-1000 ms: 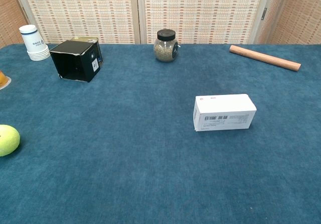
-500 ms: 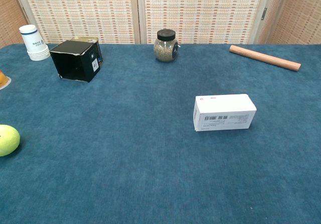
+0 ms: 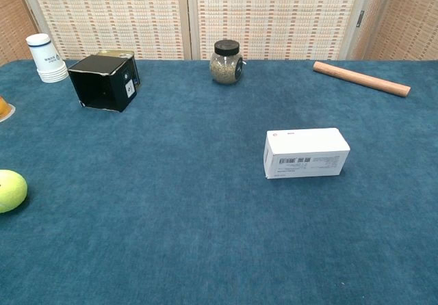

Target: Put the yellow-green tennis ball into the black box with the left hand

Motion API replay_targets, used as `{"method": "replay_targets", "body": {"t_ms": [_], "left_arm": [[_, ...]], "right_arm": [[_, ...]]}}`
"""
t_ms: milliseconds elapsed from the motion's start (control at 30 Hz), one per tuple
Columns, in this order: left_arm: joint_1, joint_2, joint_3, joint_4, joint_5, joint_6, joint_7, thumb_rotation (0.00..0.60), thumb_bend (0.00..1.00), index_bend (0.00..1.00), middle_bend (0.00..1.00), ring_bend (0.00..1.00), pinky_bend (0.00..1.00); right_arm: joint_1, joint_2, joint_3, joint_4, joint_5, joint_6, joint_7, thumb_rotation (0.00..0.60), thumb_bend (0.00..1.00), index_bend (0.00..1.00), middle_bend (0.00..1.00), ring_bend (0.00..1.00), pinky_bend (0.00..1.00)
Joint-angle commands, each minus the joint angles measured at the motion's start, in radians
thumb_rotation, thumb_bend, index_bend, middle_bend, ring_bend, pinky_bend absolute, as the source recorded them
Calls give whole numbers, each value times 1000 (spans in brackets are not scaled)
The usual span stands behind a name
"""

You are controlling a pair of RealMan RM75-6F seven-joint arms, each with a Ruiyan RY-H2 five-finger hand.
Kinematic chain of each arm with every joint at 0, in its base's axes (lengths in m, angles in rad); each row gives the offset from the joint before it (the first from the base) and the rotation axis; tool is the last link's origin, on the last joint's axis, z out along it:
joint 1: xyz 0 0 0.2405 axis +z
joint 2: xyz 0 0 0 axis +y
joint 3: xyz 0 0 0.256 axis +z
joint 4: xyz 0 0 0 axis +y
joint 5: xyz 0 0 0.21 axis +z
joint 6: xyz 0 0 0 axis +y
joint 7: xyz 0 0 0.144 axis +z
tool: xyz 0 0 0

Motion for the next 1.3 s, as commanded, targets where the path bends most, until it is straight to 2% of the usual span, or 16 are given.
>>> {"method": "replay_targets", "body": {"t_ms": [33, 500, 1067, 1300], "left_arm": [[-9, -21, -9, 10, -6, 1, 11, 600, 688, 1000, 1000, 1000, 1000], [-85, -41, -27, 7, -30, -108, 14, 600, 688, 1000, 1000, 1000, 1000], [-243, -80, -121, 5, -111, -258, -21, 600, 688, 1000, 1000, 1000, 1000], [-325, -104, -153, 60, -144, -361, -43, 600, 688, 1000, 1000, 1000, 1000]], "right_arm": [[0, 0, 1, 1, 2, -1, 1, 600, 327, 193, 97, 0, 0], [-1, 4, -2, 4, -1, 1, 11, 600, 327, 193, 97, 0, 0], [9, -1, 6, 8, 25, -20, -3, 600, 327, 193, 97, 0, 0], [12, -4, 6, 8, 29, -28, -12, 600, 327, 193, 97, 0, 0]]}}
